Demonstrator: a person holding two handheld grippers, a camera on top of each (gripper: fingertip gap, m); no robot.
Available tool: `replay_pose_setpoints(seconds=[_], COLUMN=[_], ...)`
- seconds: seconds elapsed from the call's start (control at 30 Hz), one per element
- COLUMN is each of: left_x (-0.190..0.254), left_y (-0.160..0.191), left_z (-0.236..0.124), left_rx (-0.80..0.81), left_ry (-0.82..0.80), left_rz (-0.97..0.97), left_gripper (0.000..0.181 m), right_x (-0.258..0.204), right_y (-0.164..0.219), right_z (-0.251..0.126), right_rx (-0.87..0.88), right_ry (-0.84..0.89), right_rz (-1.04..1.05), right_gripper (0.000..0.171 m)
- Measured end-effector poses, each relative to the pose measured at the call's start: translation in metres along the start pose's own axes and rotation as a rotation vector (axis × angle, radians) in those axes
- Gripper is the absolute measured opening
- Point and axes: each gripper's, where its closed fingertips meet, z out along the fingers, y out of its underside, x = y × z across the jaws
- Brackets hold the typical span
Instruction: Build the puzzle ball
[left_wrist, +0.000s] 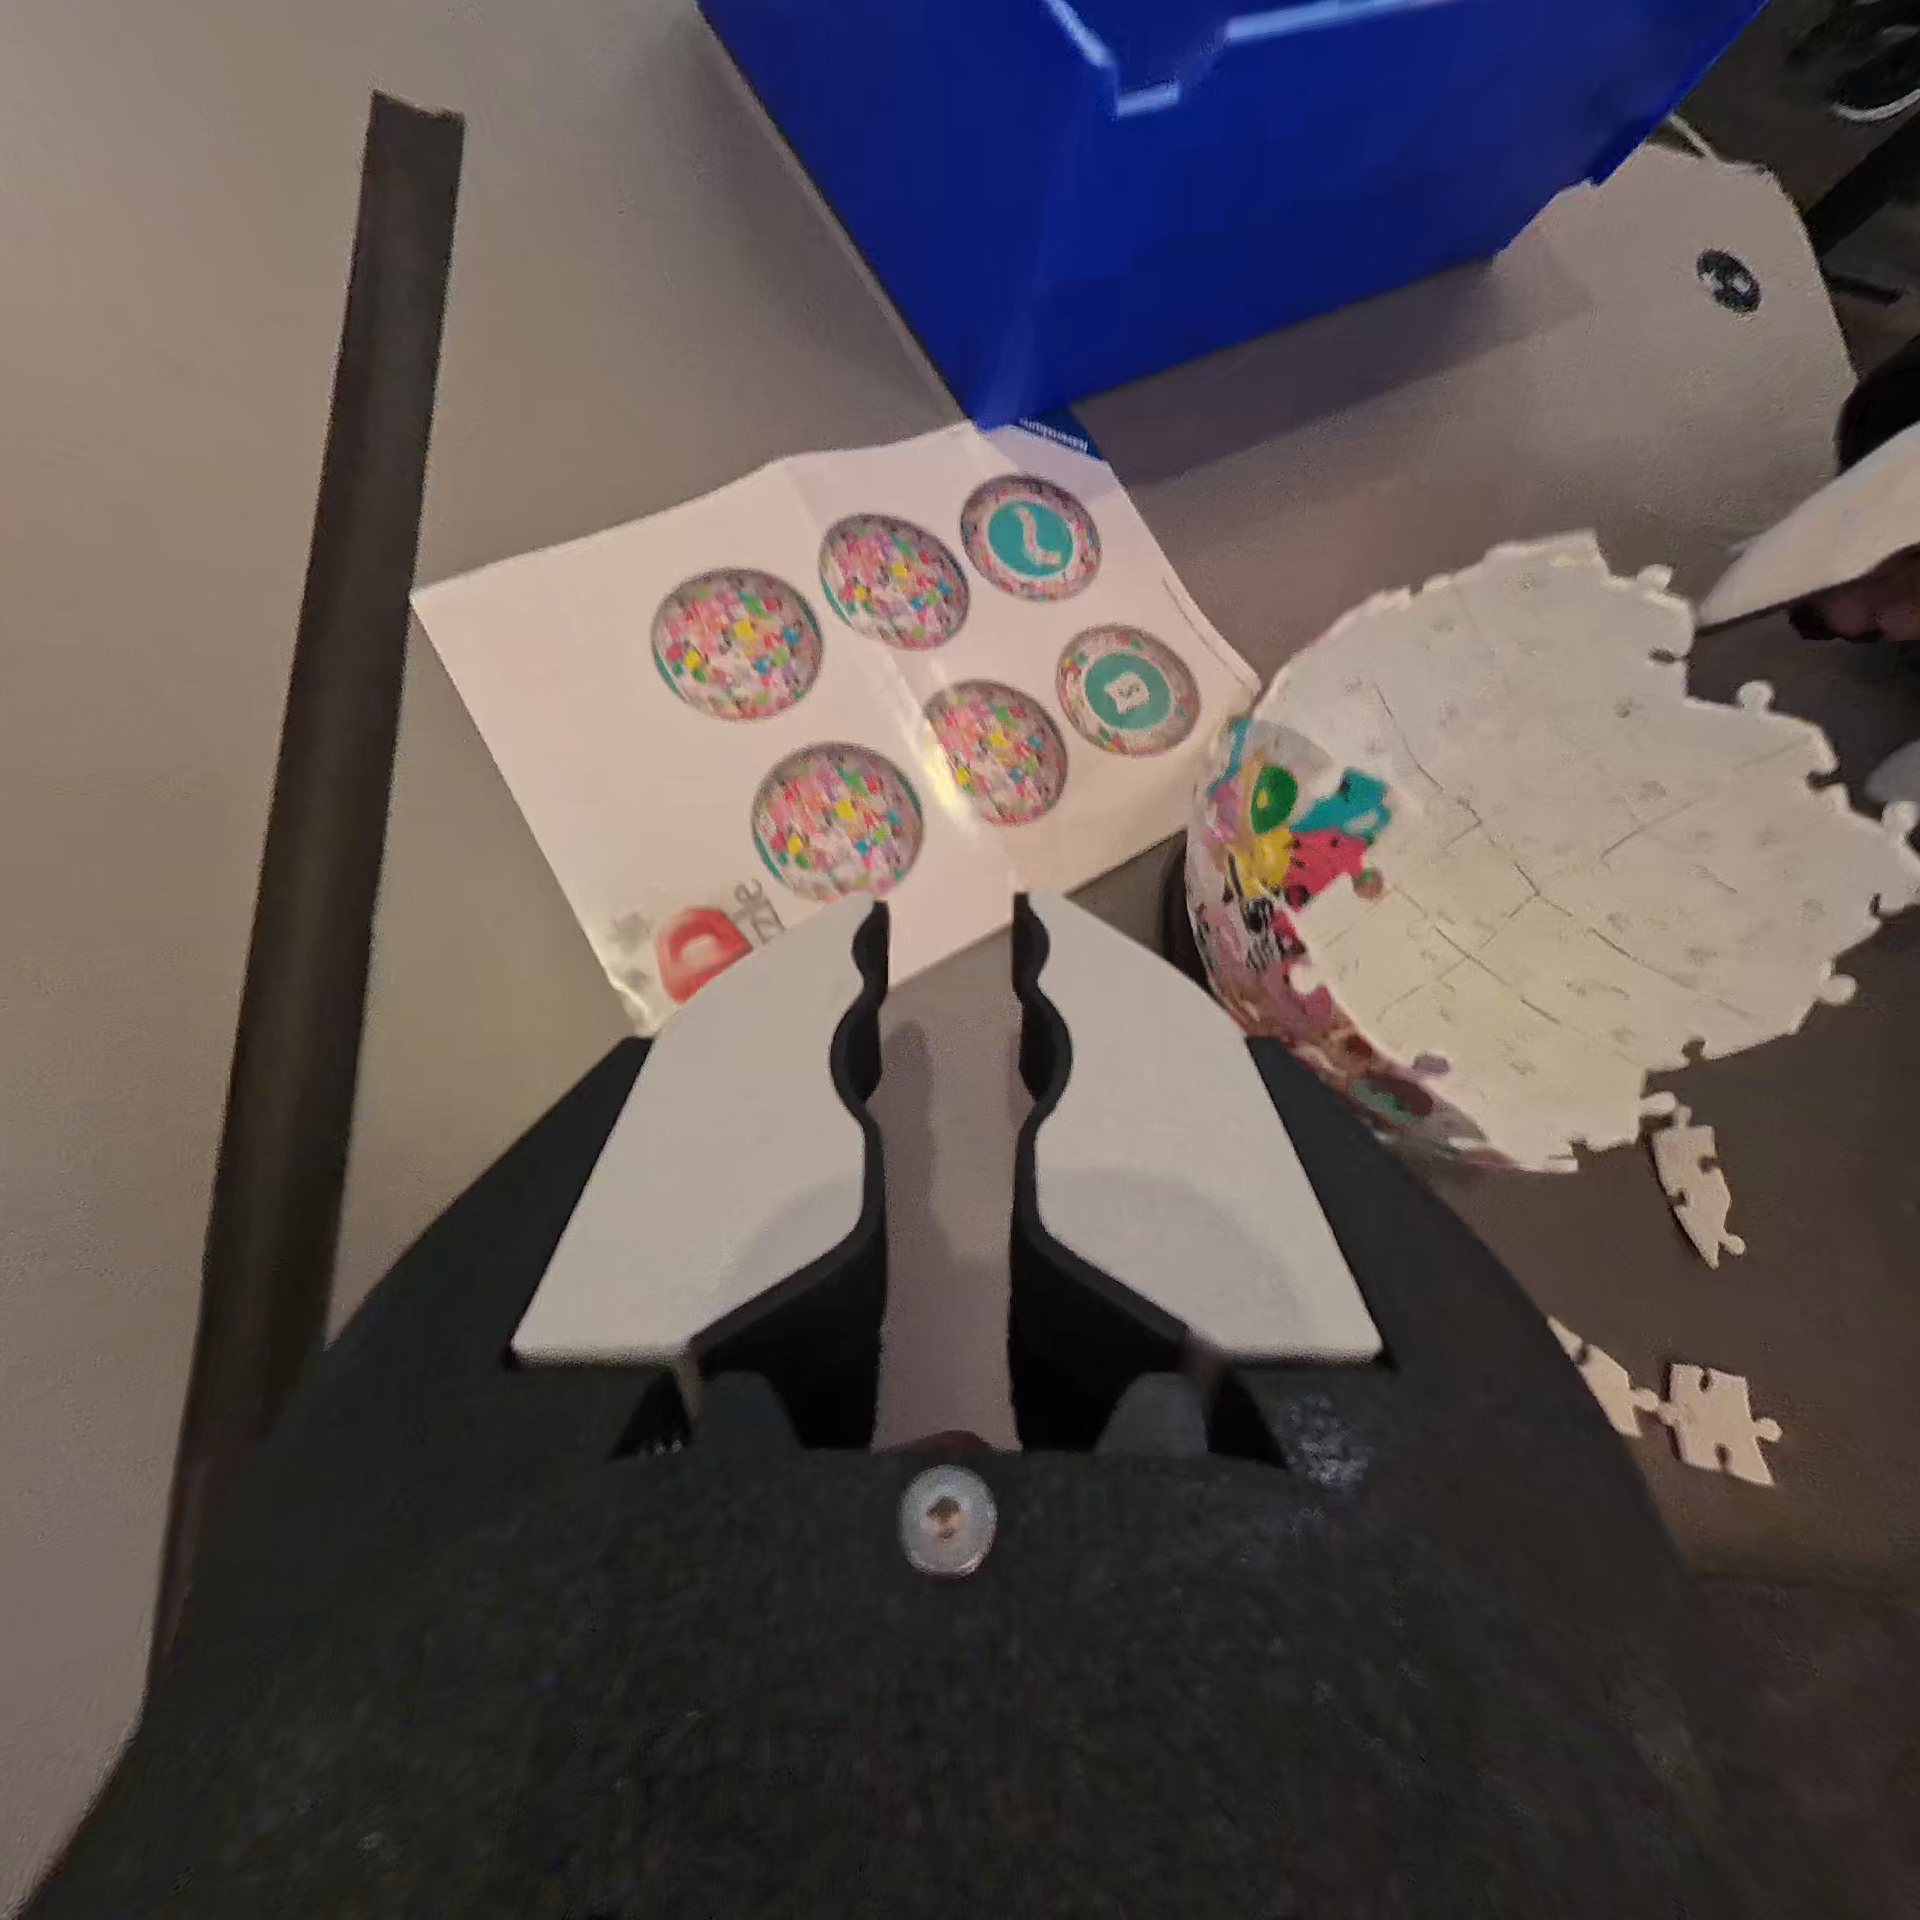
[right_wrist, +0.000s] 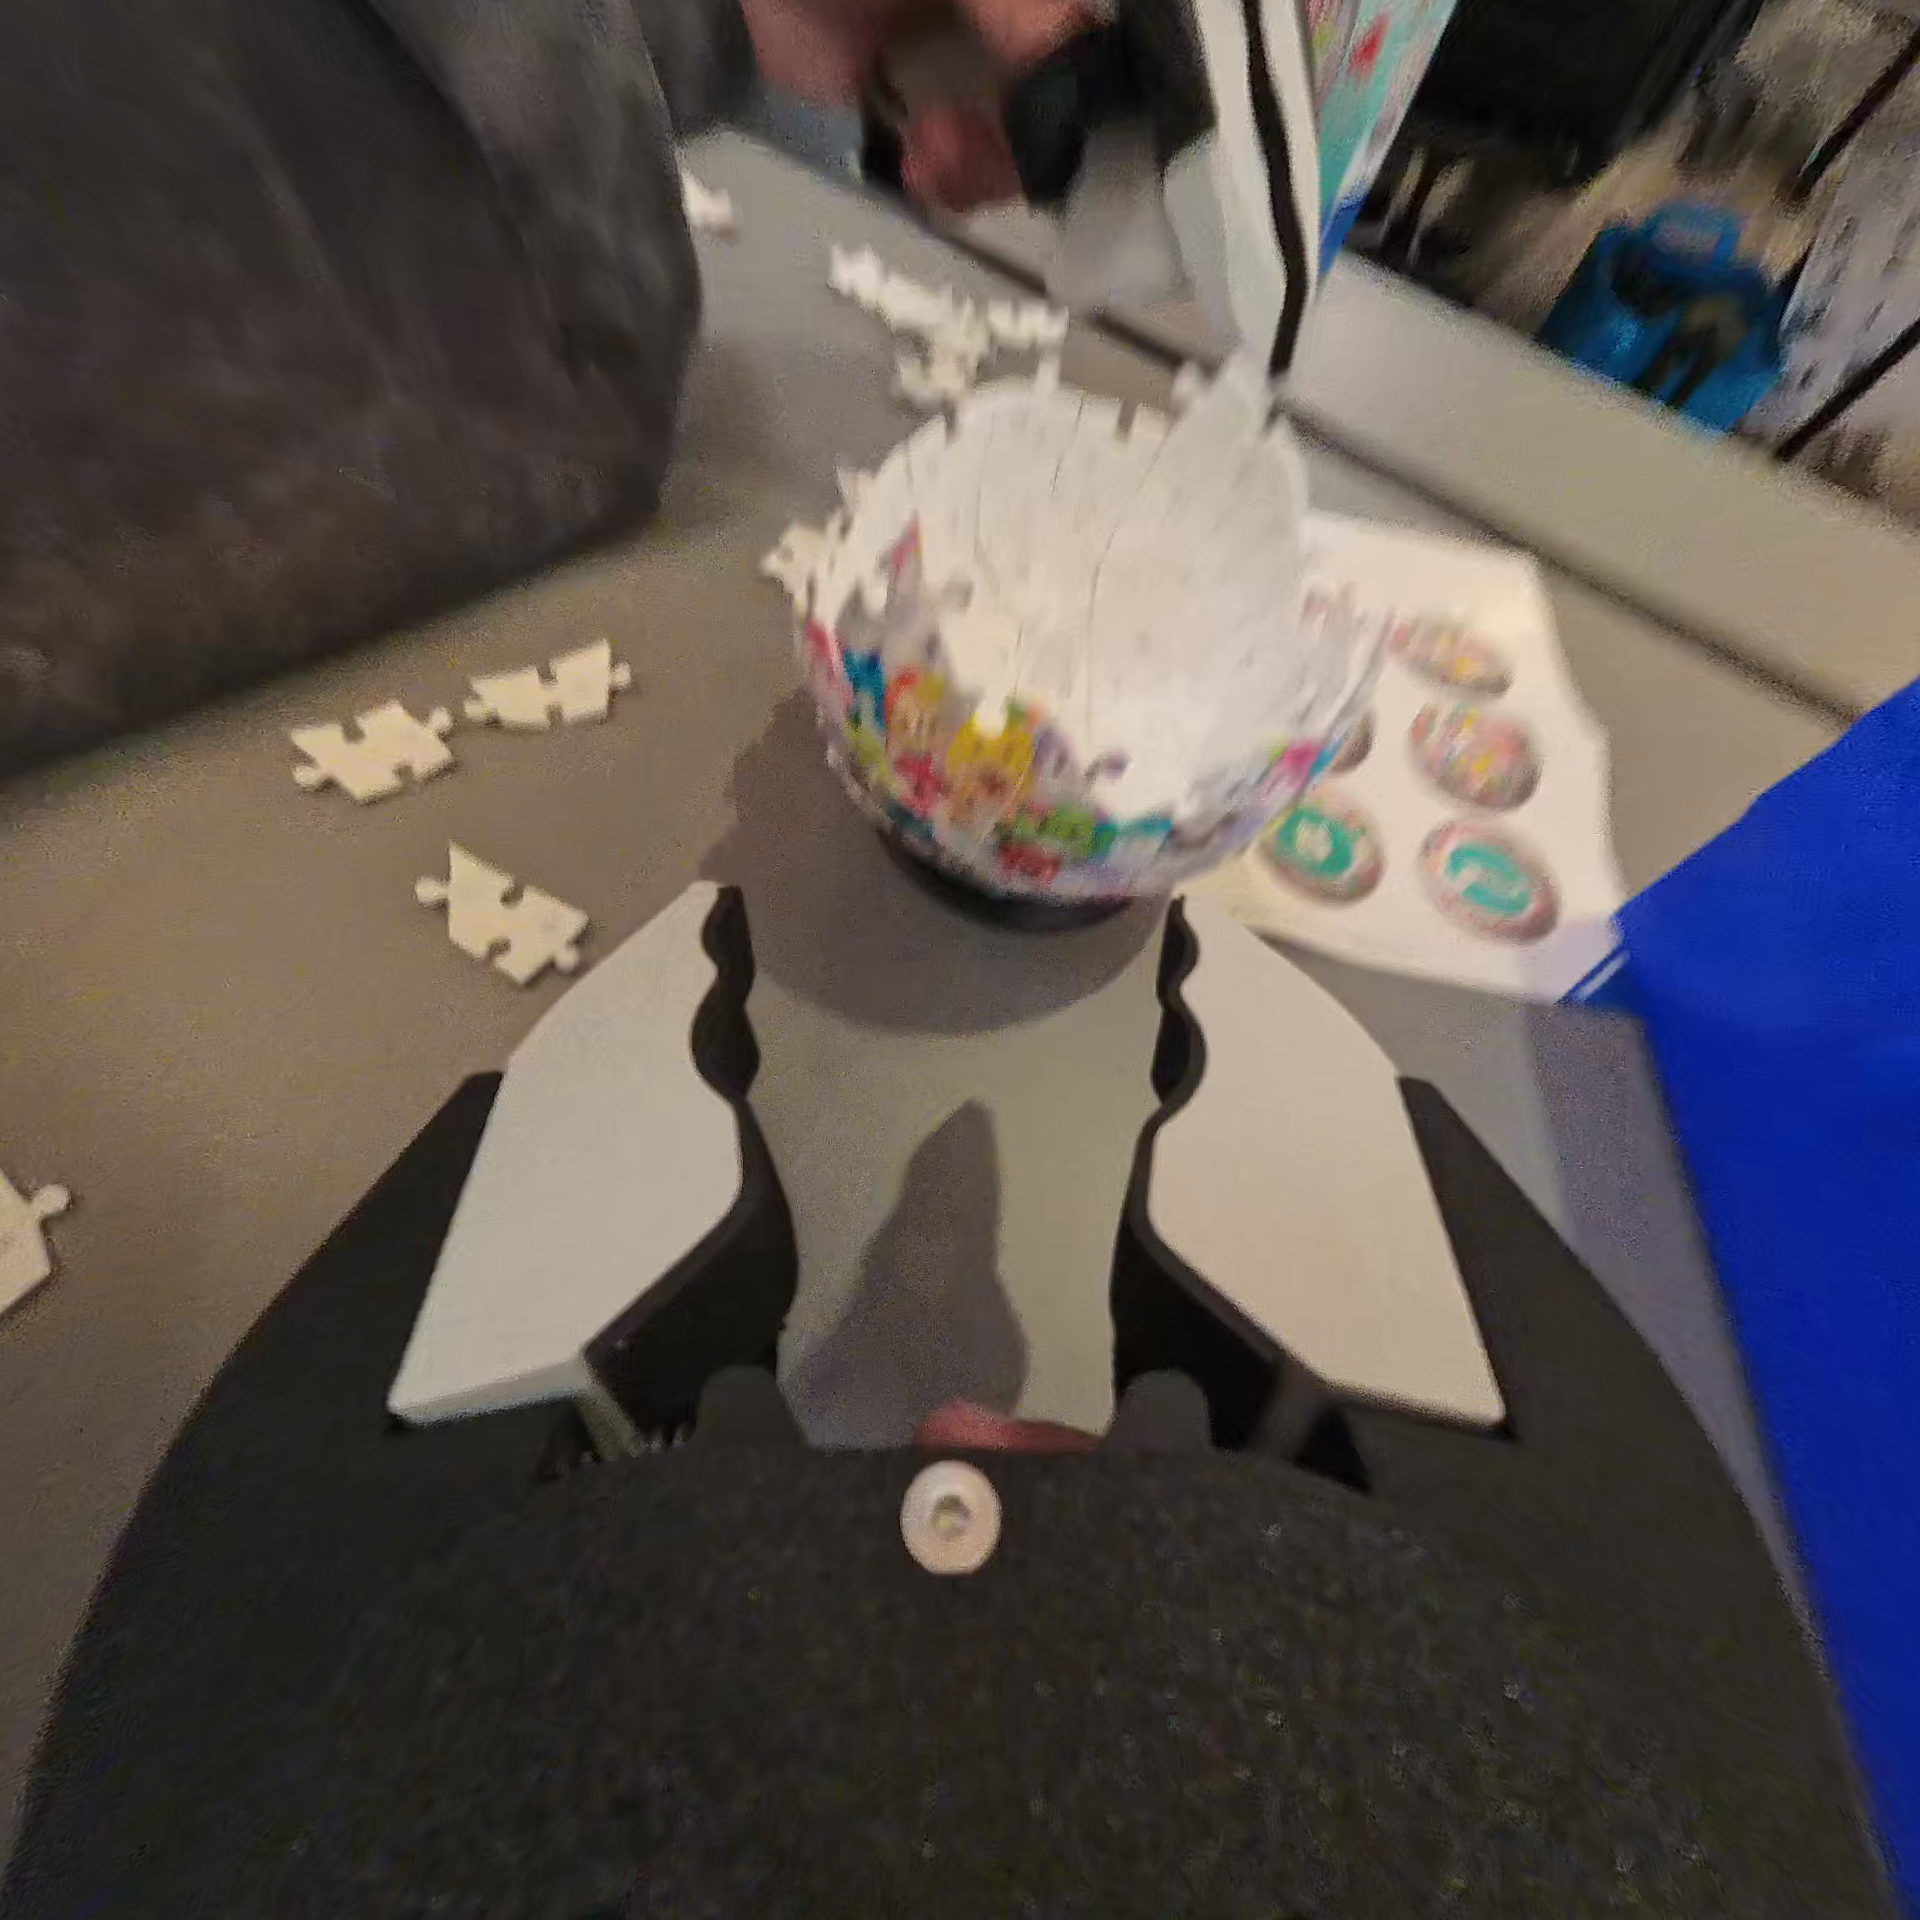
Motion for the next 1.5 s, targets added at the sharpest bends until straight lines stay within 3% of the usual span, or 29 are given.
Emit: replay_pose_setpoints(seconds=[0.13, 0.33, 0.43, 0.8, 0.9, 1.0, 1.2, 1.5], left_x=[-0.01, -0.007, 0.003, 0.024, 0.034, 0.05, 0.083, 0.12], left_y=[0.043, 0.049, 0.055, 0.098, 0.104, 0.109, 0.126, 0.123], left_z=[0.005, 0.005, -0.002, -0.029, -0.031, -0.037, -0.054, -0.023], left_rx=[-0.139, -0.044, 0.012, -0.047, -0.026, 0.005, 0.076, 0.081], left_ry=[-0.106, -0.219, -0.173, -0.3, -0.269, -0.236, -0.177, -0.062], left_rz=[-0.097, -0.244, -0.31, -0.227, -0.219, -0.19, -0.159, -0.086], left_gripper=[0.012, 0.0, 0.0, 0.001, 0.008, 0.027, 0.032, 0.05], right_x=[-0.014, -0.016, -0.015, 0.018, 0.021, 0.02, 0.01, -0.004], right_y=[0.029, 0.043, 0.036, 0.034, 0.028, 0.022, 0.013, 0.013], right_z=[0.022, 0.05, 0.054, 0.082, 0.094, 0.105, 0.114, 0.11], right_rx=[-0.128, -0.243, -0.22, -0.26, -0.258, -0.26, -0.252, -0.245], right_ry=[-0.069, -0.236, -0.3, -0.368, -0.425, -0.492, -0.666, -0.75], right_rz=[0.057, 0.095, 0.128, -0.026, -0.093, -0.175, -0.26, -0.313], right_gripper=[0.079, 0.079, 0.081, 0.082, 0.082, 0.081, 0.082, 0.082])
